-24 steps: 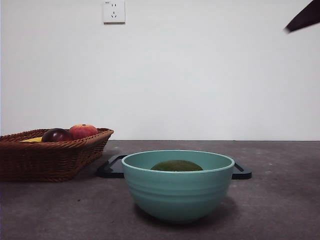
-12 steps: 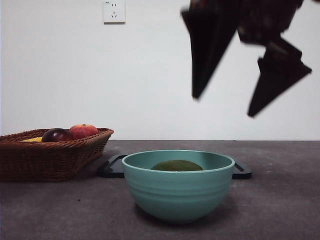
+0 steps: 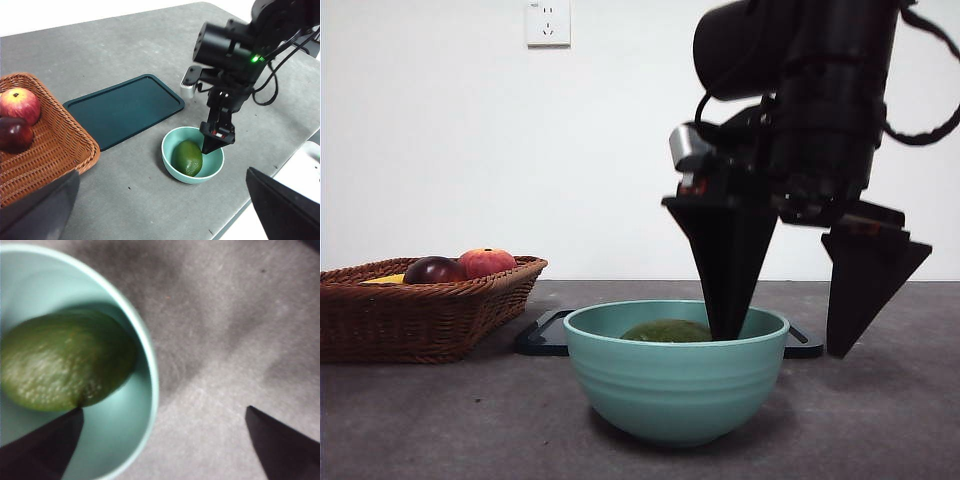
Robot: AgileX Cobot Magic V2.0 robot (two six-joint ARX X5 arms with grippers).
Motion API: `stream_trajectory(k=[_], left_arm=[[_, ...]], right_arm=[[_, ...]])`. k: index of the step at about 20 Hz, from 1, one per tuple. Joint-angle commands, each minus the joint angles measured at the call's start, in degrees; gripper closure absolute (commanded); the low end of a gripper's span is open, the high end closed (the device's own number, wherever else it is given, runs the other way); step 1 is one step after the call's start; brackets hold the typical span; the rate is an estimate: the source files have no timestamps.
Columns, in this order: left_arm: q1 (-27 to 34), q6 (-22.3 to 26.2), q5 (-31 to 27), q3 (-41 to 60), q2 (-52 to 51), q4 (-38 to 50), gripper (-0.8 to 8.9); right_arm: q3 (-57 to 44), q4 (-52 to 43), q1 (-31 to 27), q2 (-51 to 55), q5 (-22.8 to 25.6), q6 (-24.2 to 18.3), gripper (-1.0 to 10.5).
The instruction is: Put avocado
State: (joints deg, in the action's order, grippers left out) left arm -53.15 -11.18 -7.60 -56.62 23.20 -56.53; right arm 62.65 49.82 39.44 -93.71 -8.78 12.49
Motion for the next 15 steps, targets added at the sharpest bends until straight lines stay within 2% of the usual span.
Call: stream_trajectory(k=[1,4,5,10,15], left_arm=[[-0.5,0.6,-0.3,-0.5,0.1,0.9,2.91],[-0.5,0.6,-0.3,-0.5,0.1,0.9,2.91],[-0.5,0.6,-0.3,-0.5,0.1,0.9,2.91],[-0.5,0.6,-0.3,-0.5,0.1,0.9,2.91],[-0.5,0.7,-0.3,-0.5,0.1,0.9,2.91]], right_arm=[[1.1,-1.4,0.5,-2.2,0.2,0.8,6.2],[1.1,-4.1,0.6,-2.3,-0.1,1.8,9.0],[1.1,-4.7,0.6,-2.3,-0.1,2.4,9.4],[1.3,-6.0,0.4,-2.3,-0.1,4.4,9.4],[7.1,-0.3,-2.8,-2.3,0.5,5.6,9.4]])
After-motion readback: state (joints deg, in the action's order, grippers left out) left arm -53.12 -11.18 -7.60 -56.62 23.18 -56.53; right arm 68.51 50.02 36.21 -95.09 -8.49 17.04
